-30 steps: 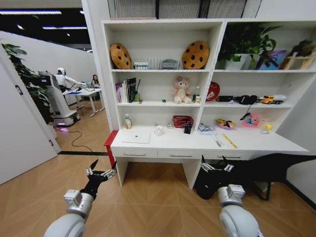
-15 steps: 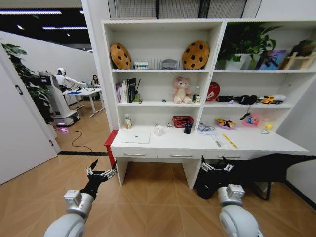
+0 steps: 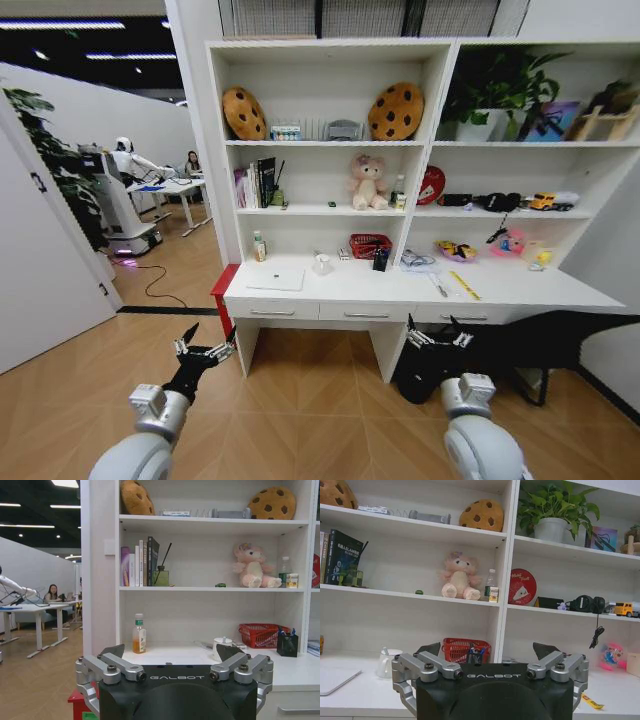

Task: Organize the objects on the table.

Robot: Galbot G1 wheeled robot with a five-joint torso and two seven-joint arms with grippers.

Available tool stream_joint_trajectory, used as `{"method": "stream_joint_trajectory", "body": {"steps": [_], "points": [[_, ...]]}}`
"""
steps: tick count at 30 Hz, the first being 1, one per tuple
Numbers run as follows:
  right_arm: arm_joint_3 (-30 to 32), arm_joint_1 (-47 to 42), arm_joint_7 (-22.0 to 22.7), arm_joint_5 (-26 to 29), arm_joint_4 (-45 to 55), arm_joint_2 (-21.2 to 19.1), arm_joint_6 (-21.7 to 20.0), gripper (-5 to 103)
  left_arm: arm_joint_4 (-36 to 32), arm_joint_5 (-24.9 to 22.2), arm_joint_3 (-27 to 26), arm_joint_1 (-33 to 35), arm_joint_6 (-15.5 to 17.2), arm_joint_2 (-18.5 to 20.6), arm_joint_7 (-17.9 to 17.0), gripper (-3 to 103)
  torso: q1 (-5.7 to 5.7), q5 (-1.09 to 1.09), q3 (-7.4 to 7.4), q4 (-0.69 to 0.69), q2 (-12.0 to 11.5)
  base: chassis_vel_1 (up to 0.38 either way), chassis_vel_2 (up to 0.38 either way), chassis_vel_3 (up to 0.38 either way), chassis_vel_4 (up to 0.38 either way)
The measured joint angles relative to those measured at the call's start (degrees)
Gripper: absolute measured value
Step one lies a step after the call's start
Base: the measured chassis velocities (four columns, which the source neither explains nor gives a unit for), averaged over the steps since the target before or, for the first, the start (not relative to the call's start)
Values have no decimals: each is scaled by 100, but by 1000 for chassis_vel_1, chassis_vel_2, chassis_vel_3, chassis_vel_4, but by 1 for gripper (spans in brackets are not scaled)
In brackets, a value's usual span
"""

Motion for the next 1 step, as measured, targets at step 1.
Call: {"method": "stream_joint_trajectory", "body": {"steps": [1], "points": [[0, 0, 0, 0, 0, 0, 0, 100, 0, 0, 0, 0, 0, 0, 0, 100, 0, 0, 0, 0, 0, 0, 0, 0, 0]]}}
